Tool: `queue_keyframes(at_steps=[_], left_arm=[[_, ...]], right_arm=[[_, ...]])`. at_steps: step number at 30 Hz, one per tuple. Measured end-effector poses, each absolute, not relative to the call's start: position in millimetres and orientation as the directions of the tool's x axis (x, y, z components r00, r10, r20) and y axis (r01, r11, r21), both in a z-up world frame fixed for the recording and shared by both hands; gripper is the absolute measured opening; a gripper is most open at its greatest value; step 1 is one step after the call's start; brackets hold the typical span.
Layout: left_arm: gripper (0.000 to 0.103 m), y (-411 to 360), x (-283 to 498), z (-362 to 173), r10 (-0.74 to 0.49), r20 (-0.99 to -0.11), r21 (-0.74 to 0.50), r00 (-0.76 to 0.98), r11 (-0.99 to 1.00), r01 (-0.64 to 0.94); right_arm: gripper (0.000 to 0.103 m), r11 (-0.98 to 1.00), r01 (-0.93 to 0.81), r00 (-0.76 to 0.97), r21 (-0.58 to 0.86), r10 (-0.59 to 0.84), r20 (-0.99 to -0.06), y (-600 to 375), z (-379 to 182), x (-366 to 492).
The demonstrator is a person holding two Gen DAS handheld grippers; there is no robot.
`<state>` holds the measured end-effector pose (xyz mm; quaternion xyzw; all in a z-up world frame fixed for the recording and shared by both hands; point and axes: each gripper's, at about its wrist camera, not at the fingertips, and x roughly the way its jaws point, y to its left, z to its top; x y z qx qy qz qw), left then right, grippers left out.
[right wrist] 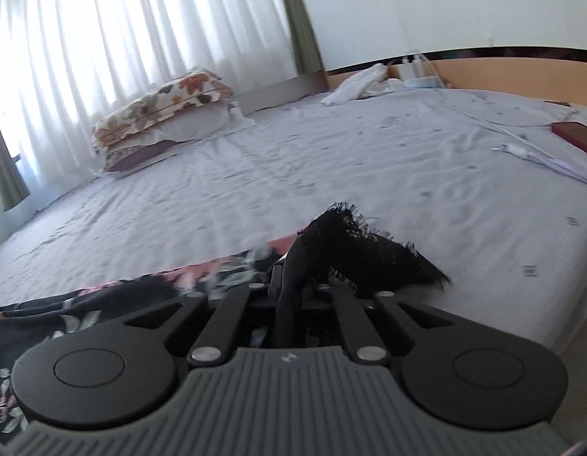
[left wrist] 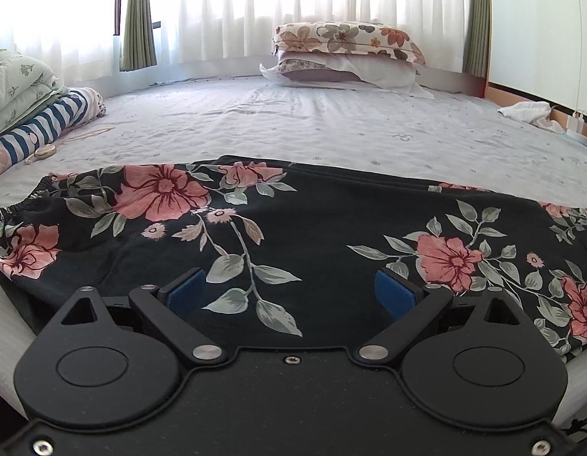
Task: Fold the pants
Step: 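Fold the lace hem with the right gripper toward the left gripper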
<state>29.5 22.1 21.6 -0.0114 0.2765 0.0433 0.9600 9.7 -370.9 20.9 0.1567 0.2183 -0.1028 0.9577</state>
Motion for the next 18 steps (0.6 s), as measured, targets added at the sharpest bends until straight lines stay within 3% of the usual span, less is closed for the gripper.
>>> queue_keyframes(at_steps=[6,12,18], left_arm=[[0.096,39.5,20.5,25.0,0.074,-0.506,-0.038,0.859,0.993,-0.108],[0.096,65.7,11.0,29.0,0.093,-0.481,-0.076,0.872,0.986,-0.147],[0.096,88.4,10.9,25.5,0.111,-0.493,-0.110,0.863,0.976,-0.188]], right_arm=[[0.006,0.972,-0.003,0.891,0.235,0.109,-0.440,-257.3,42.8,45.2],[0.006,0.944,-0.274,0.794,0.182,0.329,-0.512,-149.5,31.9,52.8],[0.009,0.922,-0.343,0.733,0.177,0.381,-0.564,-99.9,8.0,46.8]])
